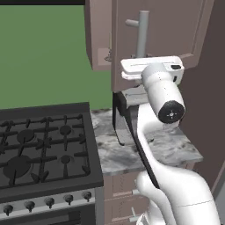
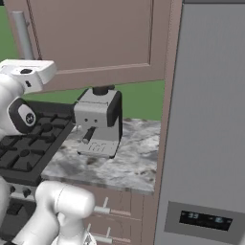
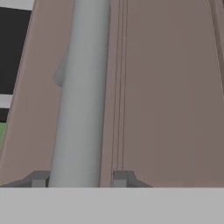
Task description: Get the candle and the liquor from the cabinet and move them to the dining counter.
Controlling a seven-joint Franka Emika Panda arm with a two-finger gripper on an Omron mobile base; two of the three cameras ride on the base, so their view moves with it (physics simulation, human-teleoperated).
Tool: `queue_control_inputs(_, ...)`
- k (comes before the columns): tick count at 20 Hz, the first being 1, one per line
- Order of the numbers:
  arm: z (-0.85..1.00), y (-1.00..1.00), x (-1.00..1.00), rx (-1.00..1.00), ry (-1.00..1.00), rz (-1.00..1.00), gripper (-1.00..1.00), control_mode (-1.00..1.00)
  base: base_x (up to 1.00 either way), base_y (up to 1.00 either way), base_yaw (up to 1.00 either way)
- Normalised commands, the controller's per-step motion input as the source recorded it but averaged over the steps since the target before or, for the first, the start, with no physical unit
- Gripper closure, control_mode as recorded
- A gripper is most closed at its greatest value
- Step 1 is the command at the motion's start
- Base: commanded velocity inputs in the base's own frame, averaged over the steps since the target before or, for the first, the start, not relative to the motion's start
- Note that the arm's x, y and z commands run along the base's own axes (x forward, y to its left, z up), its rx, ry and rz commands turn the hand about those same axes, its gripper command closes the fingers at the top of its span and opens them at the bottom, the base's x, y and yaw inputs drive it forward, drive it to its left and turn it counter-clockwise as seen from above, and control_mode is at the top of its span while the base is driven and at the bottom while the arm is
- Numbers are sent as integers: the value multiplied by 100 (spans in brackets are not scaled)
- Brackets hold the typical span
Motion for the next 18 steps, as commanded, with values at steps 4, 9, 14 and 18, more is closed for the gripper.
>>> queue_control_inputs(4,0,-68,-49,0,0,0,100,-100,0,0,0)
queue_control_inputs(9,0,-65,-50,0,0,0,100,-100,0,0,0)
queue_control_inputs(14,0,-62,-37,0,0,0,100,-100,0,0,0)
queue_control_inputs(18,0,-73,-23,0,0,0,100,-100,0,0,0)
